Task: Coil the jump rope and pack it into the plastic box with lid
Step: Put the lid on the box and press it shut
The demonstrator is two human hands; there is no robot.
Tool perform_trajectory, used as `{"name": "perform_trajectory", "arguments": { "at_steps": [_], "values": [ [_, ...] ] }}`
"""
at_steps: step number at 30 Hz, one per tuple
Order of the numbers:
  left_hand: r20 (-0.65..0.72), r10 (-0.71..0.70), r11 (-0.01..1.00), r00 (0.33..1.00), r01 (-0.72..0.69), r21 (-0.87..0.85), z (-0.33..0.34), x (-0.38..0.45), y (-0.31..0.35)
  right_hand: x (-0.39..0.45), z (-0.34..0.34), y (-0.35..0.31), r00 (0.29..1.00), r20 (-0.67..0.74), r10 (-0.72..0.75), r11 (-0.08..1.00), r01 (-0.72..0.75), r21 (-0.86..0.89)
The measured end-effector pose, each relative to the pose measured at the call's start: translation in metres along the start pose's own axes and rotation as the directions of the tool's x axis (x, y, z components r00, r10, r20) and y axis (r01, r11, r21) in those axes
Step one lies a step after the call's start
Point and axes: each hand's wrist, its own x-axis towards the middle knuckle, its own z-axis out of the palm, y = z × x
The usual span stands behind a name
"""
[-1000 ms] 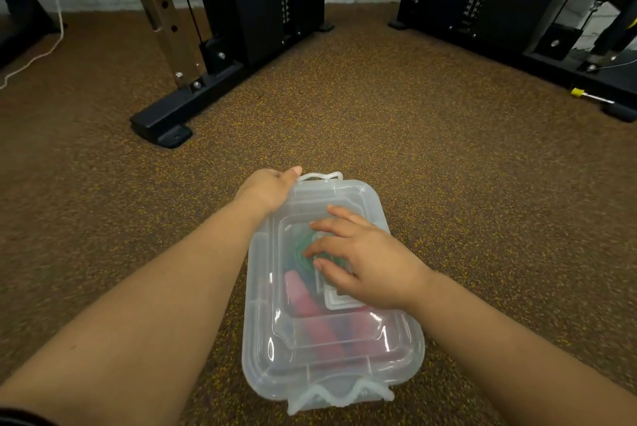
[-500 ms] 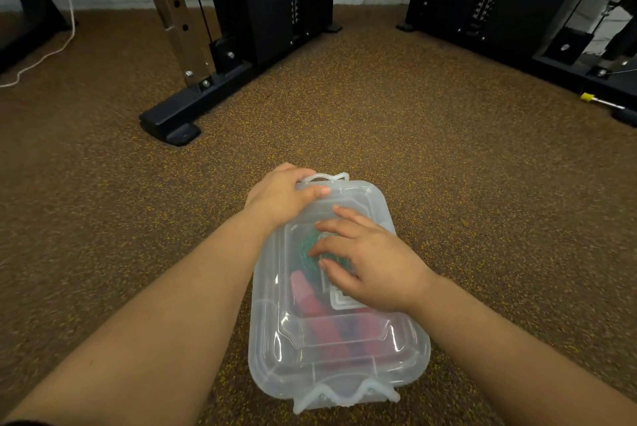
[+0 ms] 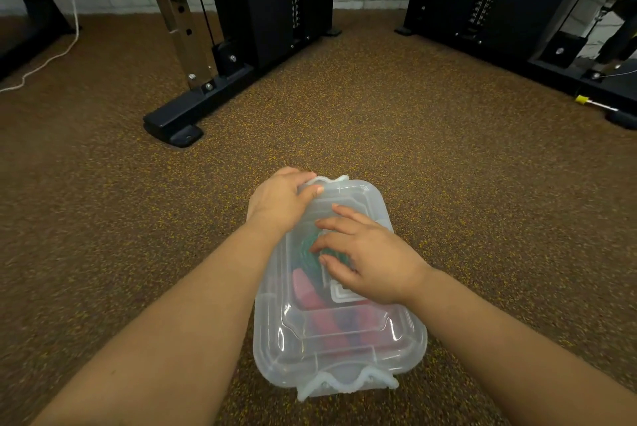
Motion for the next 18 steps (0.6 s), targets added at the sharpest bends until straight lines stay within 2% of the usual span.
{"name": "perform_trajectory", "arguments": {
  "at_steps": [3,5,10,15,18],
  "values": [
    [0.053,0.076,0.966,0.996,-0.087,0.242,0.004,-0.014,0.000,-0.002,-0.001,-0.003,0.999,-0.005,0.037,0.998,-0.037,-0.041],
    [0.107,0.041,0.943,0.993,-0.074,0.326,0.005,-0.030,0.003,-0.004,-0.002,-0.005,0.997,-0.004,0.075,0.996,-0.075,-0.046],
    [0.166,-0.040,0.929,0.985,-0.025,0.368,0.003,-0.064,0.010,-0.008,-0.003,-0.012,0.990,0.016,0.140,0.988,-0.139,-0.062],
    [0.297,-0.131,0.953,0.946,0.037,0.301,-0.013,-0.068,0.019,0.003,-0.018,-0.022,0.963,0.173,0.207,0.977,-0.197,-0.077],
    [0.360,-0.117,0.953,0.926,0.002,0.304,-0.031,-0.056,0.025,0.015,-0.037,-0.022,0.947,0.227,0.226,0.973,-0.208,-0.100]
  ]
}}
